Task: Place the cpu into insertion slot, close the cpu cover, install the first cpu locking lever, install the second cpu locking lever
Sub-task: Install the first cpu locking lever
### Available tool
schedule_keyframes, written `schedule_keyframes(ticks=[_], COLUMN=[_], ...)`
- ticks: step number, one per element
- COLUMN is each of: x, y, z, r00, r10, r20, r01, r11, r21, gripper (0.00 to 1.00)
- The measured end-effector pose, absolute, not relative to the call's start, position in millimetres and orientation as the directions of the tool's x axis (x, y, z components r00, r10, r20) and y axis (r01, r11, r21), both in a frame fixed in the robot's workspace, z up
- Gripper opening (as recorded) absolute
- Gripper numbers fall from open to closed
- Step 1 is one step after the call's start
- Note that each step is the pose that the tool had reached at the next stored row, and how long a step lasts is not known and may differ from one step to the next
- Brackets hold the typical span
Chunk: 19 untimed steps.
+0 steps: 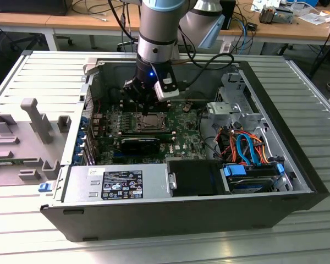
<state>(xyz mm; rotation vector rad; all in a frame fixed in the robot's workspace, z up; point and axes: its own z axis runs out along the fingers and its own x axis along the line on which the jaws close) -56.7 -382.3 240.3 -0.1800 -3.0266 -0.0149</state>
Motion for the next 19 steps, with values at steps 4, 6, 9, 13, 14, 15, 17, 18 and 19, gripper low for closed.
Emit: schedule_keyframes(ticks=[4, 6, 9, 13, 14, 15, 17, 18, 19], x=[-56.7, -56.7, -56.7, -56.7, -56.7, -56.7, -56.7, -56.7, -56.7], y=[-382.3, -382.3, -382.3, -382.3, -382.3, -382.3, -382.3, -382.3, -382.2], z=[240.3, 240.3, 240.4, 240.4, 240.4, 240.4, 240.4, 240.4, 240.4], r00=[-0.988, -0.988, -0.989, -0.99, -0.99, -0.99, -0.99, -0.991, -0.991], r10=[0.108, 0.105, 0.099, 0.091, 0.089, 0.088, 0.085, 0.083, 0.081], r20=[0.11, 0.11, 0.11, 0.11, 0.11, 0.11, 0.11, 0.11, 0.11], r01=[0.109, 0.106, 0.1, 0.092, 0.09, 0.089, 0.085, 0.083, 0.082], r11=[0.994, 0.994, 0.995, 0.996, 0.996, 0.996, 0.996, 0.997, 0.997], r21=[0.003, 0.003, 0.003, 0.003, 0.003, 0.003, 0.003, 0.003, 0.003], gripper=[0.11, 0.11, 0.11, 0.11, 0.11, 0.11, 0.11, 0.11, 0.11])
